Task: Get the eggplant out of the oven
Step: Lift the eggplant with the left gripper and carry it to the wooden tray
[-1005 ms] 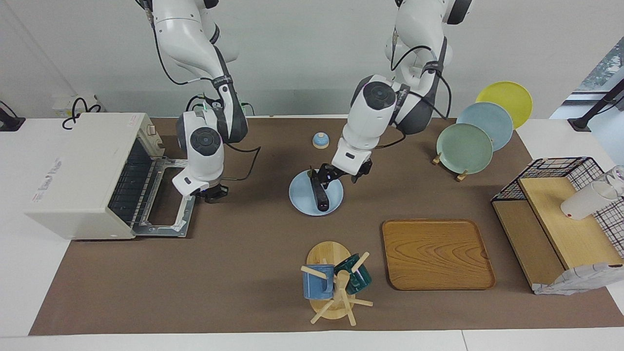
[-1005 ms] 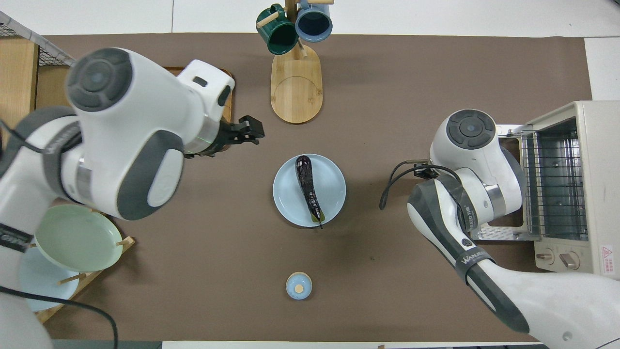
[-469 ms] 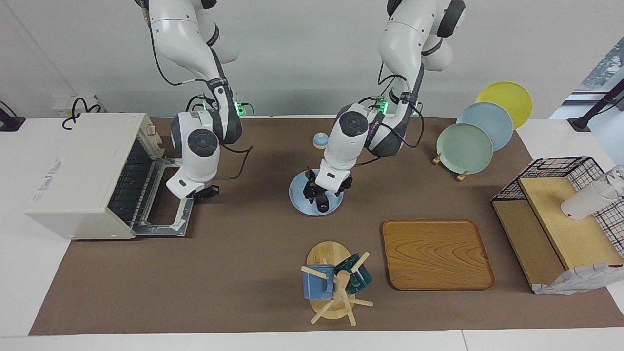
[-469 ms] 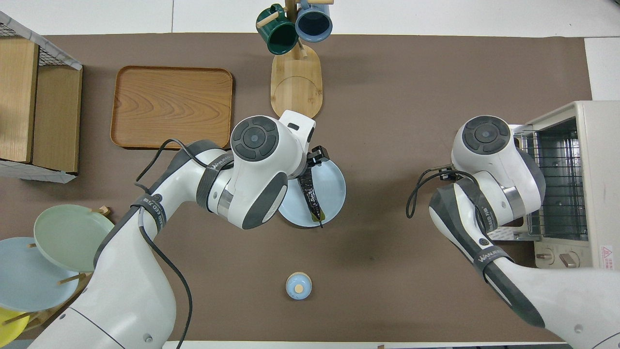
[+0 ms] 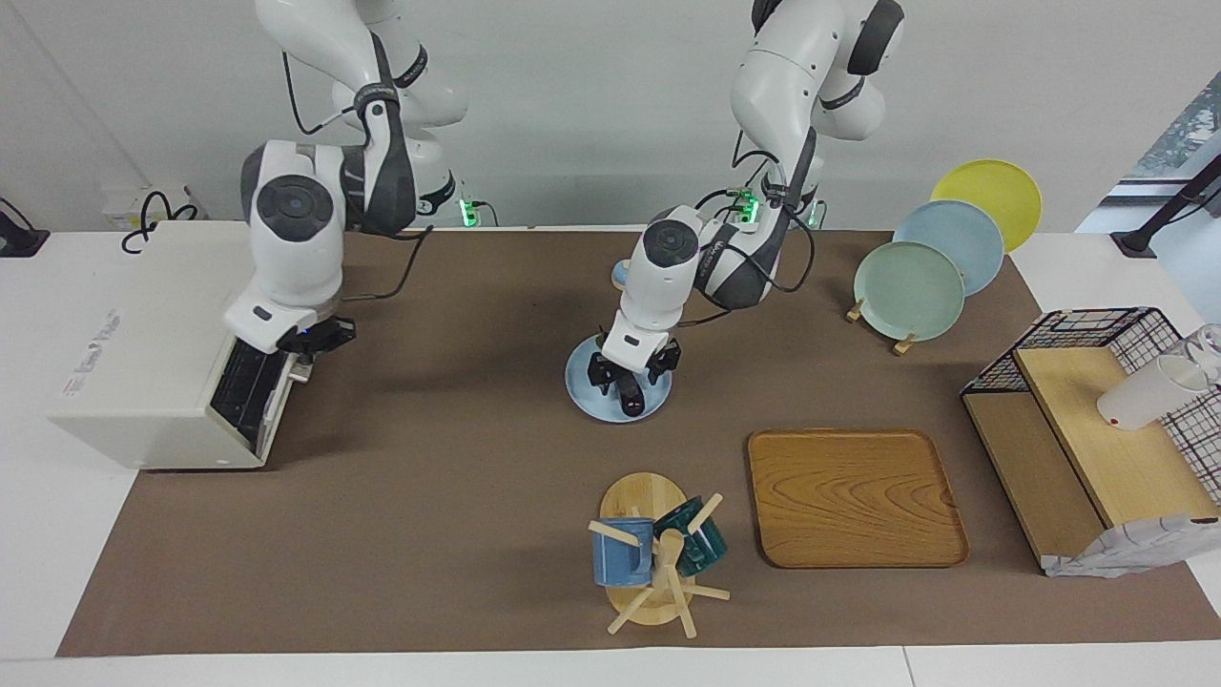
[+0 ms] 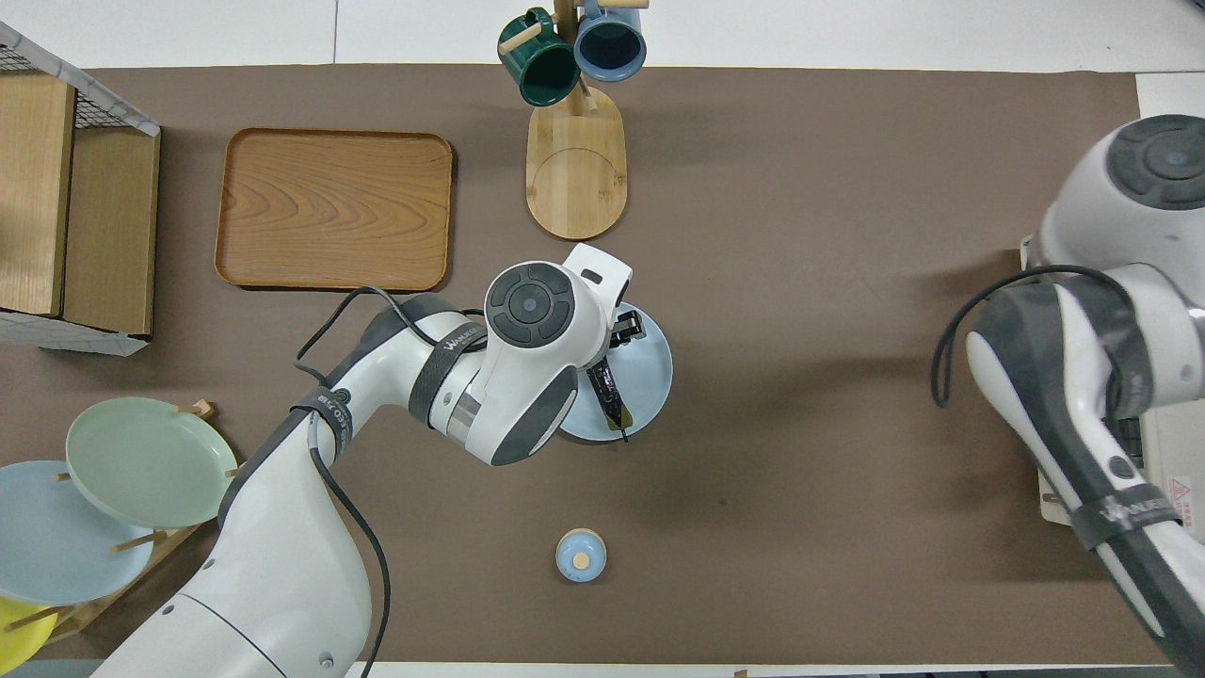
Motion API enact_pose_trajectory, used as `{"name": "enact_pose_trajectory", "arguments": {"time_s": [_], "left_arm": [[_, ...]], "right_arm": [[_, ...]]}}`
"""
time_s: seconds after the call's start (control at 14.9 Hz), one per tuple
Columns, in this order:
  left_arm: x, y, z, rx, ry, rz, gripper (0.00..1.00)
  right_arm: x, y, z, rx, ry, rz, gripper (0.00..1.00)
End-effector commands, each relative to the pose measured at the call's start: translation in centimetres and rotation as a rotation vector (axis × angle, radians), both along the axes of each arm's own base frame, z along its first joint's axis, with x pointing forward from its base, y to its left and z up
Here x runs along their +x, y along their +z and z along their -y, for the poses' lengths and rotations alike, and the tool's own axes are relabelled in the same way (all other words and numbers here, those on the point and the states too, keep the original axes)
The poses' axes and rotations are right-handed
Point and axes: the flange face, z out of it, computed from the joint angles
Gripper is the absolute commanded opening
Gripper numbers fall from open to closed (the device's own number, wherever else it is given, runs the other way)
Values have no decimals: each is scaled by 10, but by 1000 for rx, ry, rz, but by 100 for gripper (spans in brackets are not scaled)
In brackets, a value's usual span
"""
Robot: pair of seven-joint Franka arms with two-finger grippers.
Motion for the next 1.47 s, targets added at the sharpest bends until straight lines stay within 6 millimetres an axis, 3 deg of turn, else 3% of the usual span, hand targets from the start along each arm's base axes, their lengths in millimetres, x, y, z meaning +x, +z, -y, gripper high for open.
{"name": "enact_pose_trajectory", "arguments": {"time_s": [0.0, 0.13, 0.4, 0.47, 0.54, 0.6, 0.74, 0.87, 1.14, 1.27, 1.41], "left_arm": [[-3, -4, -1, 14, 1, 26, 89], [-3, -4, 0, 15, 0, 25, 77], [-3, -4, -1, 17, 7, 22, 29], [-1, -4, -4, 18, 11, 21, 8], [1, -4, -5, 18, 13, 21, 0], [3, -2, -6, 19, 13, 22, 0], [9, 14, -13, 15, 20, 35, 0], [34, 64, -40, 18, 58, 45, 0], [110, 147, -133, 39, 10, 25, 0], [142, 150, -185, 39, -23, -8, 0], [169, 153, -249, 37, -61, 14, 0]], "right_arm": [[0, -3, 38, 49, 14, -6, 0], [-4, 16, 40, 54, -1, -9, 0], [-6, 115, 18, 315, -140, 14, 0], [-4, 125, 9, 340, -156, 34, 15], [-6, 130, 3, 347, -164, 38, 52], [-8, 130, 2, 350, -168, 28, 100], [-10, 129, 3, 349, -175, 15, 100], [-13, 128, 8, 348, -187, 1, 100], [-21, 132, 0, 338, -218, 23, 100], [-32, 135, -1, 333, -219, 23, 100], [-35, 138, 2, 332, -228, 30, 100]]}}
